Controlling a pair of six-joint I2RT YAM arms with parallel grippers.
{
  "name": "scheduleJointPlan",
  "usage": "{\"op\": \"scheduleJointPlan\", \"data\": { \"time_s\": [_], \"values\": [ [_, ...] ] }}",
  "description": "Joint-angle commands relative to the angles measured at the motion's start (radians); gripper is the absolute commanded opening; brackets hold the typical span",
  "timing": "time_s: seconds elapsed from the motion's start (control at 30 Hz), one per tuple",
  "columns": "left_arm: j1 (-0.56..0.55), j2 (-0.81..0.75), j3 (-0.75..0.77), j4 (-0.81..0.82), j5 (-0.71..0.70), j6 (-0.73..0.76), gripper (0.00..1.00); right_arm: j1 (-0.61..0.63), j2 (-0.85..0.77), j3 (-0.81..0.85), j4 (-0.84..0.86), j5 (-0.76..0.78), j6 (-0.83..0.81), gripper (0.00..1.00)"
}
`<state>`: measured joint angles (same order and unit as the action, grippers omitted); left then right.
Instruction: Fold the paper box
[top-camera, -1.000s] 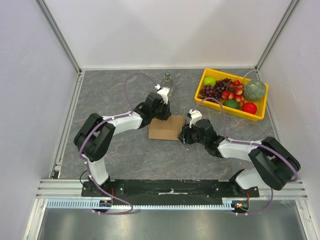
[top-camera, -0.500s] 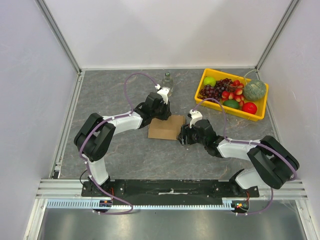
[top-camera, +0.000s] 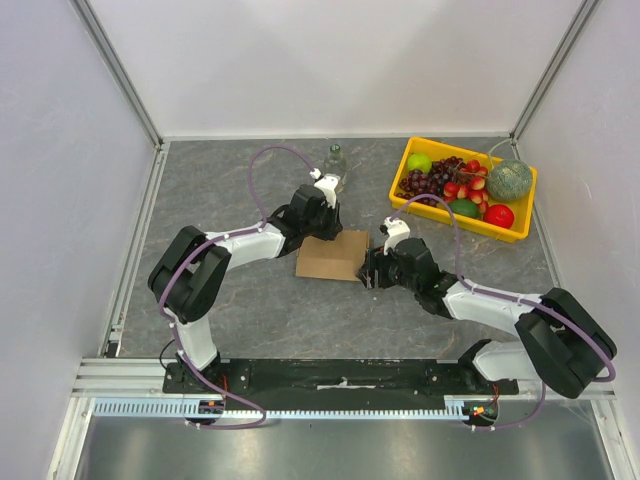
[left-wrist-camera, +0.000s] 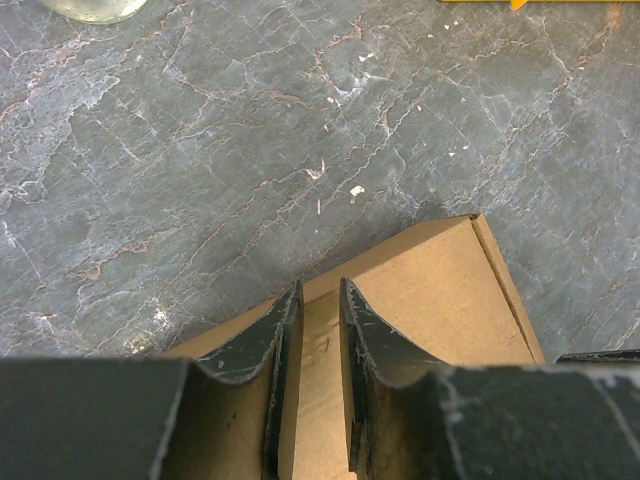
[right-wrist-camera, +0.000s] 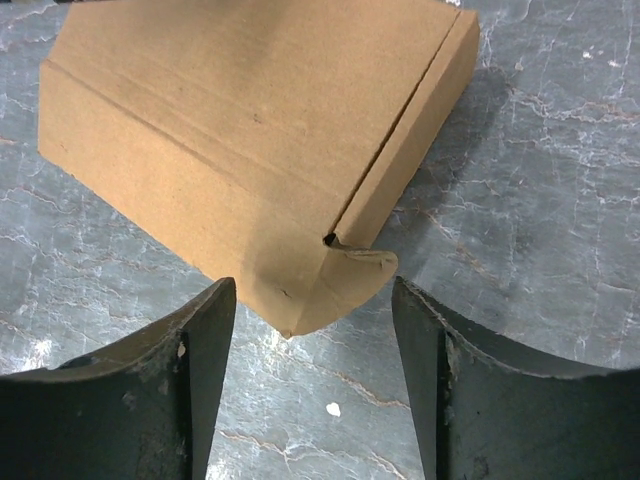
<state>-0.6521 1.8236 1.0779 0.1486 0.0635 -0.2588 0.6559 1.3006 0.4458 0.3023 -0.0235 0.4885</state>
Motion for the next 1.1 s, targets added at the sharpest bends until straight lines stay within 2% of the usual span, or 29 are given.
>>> {"op": "scheduleJointPlan", "data": {
  "time_s": [0.0, 0.4, 0.6, 1.07],
  "values": [
    [-0.004, 0.025, 0.01, -0.011, 0.024, 0.038, 0.27, -0.004, -0.015, 0.034, -0.019, -0.015, 0.004, 0.7],
    [-0.006, 0.028, 0.011, -0.014, 0.022, 0.039, 0.26, -0.004, 0.045, 0.039, 0.034, -0.067, 0.044, 0.73],
    [-0.006, 0.028, 0.011, -0.015, 0.022, 0.039, 0.26, -0.004, 0.062, 0.042, 0.063, -0.087, 0.061, 0.66],
    [-0.004, 0.032, 0.013, -0.017, 0.027, 0.039, 0.26, -0.004, 0.068, 0.044, 0.07, -0.09, 0.064, 0.62]
  ]
}}
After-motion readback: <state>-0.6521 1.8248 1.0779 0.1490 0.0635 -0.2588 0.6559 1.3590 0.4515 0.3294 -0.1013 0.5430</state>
